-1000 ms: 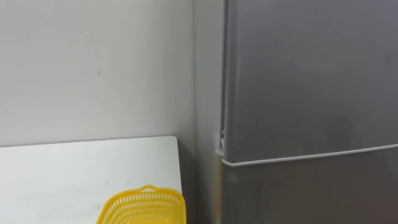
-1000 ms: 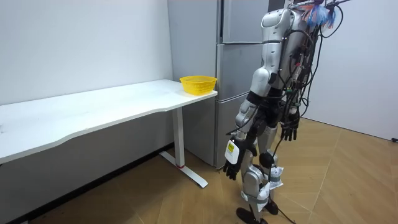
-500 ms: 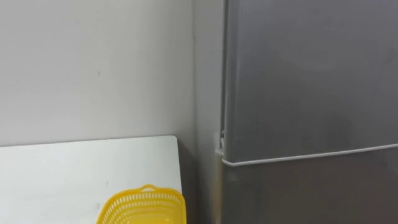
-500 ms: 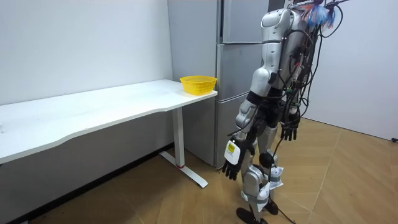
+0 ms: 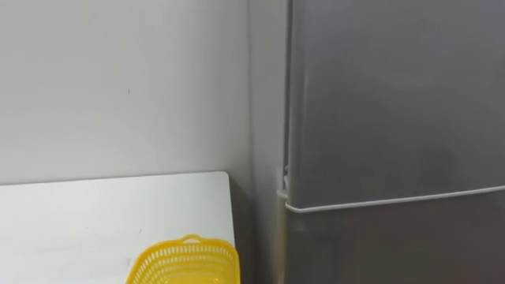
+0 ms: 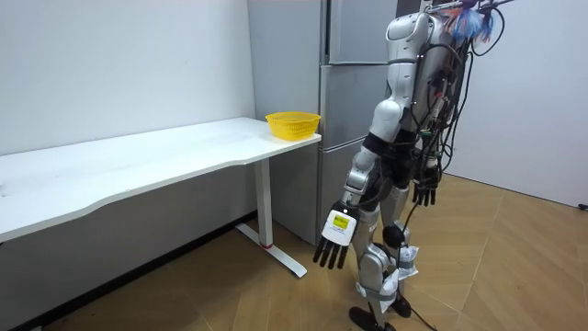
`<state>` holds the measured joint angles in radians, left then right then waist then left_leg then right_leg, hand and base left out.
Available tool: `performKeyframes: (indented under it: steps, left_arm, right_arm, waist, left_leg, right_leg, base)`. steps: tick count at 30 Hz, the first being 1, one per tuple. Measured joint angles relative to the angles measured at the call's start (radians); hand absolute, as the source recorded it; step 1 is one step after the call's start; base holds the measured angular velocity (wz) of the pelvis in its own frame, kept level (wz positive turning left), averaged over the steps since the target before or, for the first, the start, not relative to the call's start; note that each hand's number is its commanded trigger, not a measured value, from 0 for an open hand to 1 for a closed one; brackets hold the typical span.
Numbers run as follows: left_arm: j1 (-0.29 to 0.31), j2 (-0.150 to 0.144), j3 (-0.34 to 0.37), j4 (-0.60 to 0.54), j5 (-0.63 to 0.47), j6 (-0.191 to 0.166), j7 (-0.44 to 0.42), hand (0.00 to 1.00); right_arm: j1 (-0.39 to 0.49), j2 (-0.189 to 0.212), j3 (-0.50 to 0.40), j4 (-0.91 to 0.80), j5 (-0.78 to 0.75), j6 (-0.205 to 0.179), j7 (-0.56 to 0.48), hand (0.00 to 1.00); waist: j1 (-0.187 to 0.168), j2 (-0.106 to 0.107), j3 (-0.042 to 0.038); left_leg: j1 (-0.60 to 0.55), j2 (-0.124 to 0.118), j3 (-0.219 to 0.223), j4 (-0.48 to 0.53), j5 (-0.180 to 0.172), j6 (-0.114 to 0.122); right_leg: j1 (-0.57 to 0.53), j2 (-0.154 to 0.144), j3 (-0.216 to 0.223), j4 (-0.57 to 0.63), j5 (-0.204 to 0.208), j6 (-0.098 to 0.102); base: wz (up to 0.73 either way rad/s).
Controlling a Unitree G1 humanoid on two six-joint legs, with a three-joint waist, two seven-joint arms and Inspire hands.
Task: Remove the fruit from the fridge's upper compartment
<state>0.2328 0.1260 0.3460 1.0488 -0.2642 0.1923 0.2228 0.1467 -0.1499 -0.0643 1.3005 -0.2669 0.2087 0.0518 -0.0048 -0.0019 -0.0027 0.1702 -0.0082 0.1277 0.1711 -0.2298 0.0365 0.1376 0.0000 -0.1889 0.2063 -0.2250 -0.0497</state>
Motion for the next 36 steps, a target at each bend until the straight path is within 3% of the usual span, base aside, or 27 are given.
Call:
performKeyframes:
  steps: [7, 8, 10, 12, 16, 21, 24, 28, 33, 36]
  left_arm:
    - [-0.004, 0.000, 0.104, -0.272, -0.268, -0.058, 0.219, 0.00]
    - [-0.003, 0.000, 0.105, -0.342, -0.286, -0.078, 0.260, 0.00]
    - [-0.005, 0.000, 0.104, -0.420, -0.283, -0.128, 0.318, 0.00]
    - [-0.005, -0.001, 0.104, -0.526, -0.272, -0.169, 0.398, 0.00]
    - [0.010, -0.005, 0.104, -0.744, -0.264, -0.202, 0.509, 0.00]
    - [0.002, 0.002, 0.104, -1.014, -0.129, -0.261, 0.606, 0.00]
    - [-0.002, 0.005, 0.103, -1.127, -0.062, -0.286, 0.621, 0.00]
    - [-0.003, 0.005, 0.080, -1.300, 0.008, -0.287, 0.614, 0.00]
    - [-0.023, 0.015, 0.035, -1.508, 0.063, -0.314, 0.506, 0.00]
    - [-0.059, 0.032, -0.010, -1.554, 0.077, -0.326, 0.423, 0.00]
  right_arm:
    - [-0.001, -0.006, -0.017, -0.010, -0.013, -0.021, -0.027, 0.00]
    - [-0.001, -0.007, -0.025, -0.015, -0.013, -0.029, -0.032, 0.00]
    - [0.000, -0.009, -0.038, -0.018, -0.013, -0.047, -0.044, 0.00]
    - [0.012, -0.009, -0.037, -0.041, -0.012, -0.067, -0.056, 0.00]
    - [0.025, -0.009, -0.036, -0.055, -0.011, -0.089, -0.063, 0.00]
    - [0.038, -0.005, -0.037, -0.057, 0.003, -0.112, -0.061, 0.00]
    - [0.046, -0.004, -0.036, -0.060, 0.002, -0.113, -0.052, 0.00]
    - [0.032, -0.004, -0.035, -0.026, 0.003, -0.123, -0.047, 0.00]
    - [0.031, 0.004, -0.033, -0.003, -0.001, -0.128, -0.016, 0.00]
    - [0.029, 0.004, -0.013, -0.003, -0.013, -0.131, -0.004, 0.00]
  waist:
    - [0.041, 0.004, -0.0021]
    - [0.041, 0.011, -0.0066]
    - [0.041, 0.007, -0.0040]
    - [0.040, 0.018, -0.0102]
    - [0.044, 0.017, -0.0098]
    - [0.035, 0.017, -0.0092]
    - [0.034, 0.023, -0.0087]
    - [0.024, 0.018, -0.0044]
    - [0.004, 0.014, 0.0041]
    - [-0.010, 0.017, 0.0100]
  left_leg:
    - [-0.003, 0.001, -0.006, 0.001, 0.000, 0.000]
    - [-0.007, 0.000, -0.011, 0.002, 0.000, 0.000]
    - [-0.010, -0.003, -0.022, 0.001, 0.000, -0.001]
    - [-0.011, -0.003, -0.024, 0.001, 0.000, -0.001]
    - [-0.008, -0.003, -0.024, -0.001, 0.000, -0.001]
    - [-0.011, -0.006, -0.034, -0.003, 0.000, -0.001]
    - [-0.010, -0.006, -0.036, -0.003, 0.000, -0.001]
    - [-0.018, -0.008, -0.049, 0.002, 0.000, -0.001]
    - [-0.019, -0.008, -0.058, 0.017, 0.000, -0.001]
    - [-0.023, -0.008, -0.059, 0.019, 0.000, -0.001]
  right_leg:
    - [-0.002, 0.003, 0.000, 0.000, 0.002, -0.002]
    - [-0.004, 0.002, -0.003, -0.001, 0.002, -0.001]
    - [-0.005, 0.002, -0.007, -0.001, 0.002, -0.001]
    - [-0.005, 0.002, -0.007, -0.003, 0.002, -0.001]
    - [-0.008, 0.002, -0.004, -0.002, 0.001, -0.001]
    - [-0.005, 0.000, -0.010, -0.003, 0.000, 0.001]
    - [-0.004, 0.001, -0.009, -0.004, -0.001, 0.001]
    - [-0.014, 0.001, -0.011, -0.005, 0.000, 0.000]
    - [0.006, 0.002, -0.016, -0.020, 0.002, 0.001]
    - [0.005, 0.002, -0.018, -0.020, 0.002, 0.001]
  base:
    - [0.01]
    - [0.08]
    - [0.06]
    - [0.00]
    - [0.00]
    - [0.03]
    - [0.00]
    - [0.02]
    - [0.05]
    - [0.00]
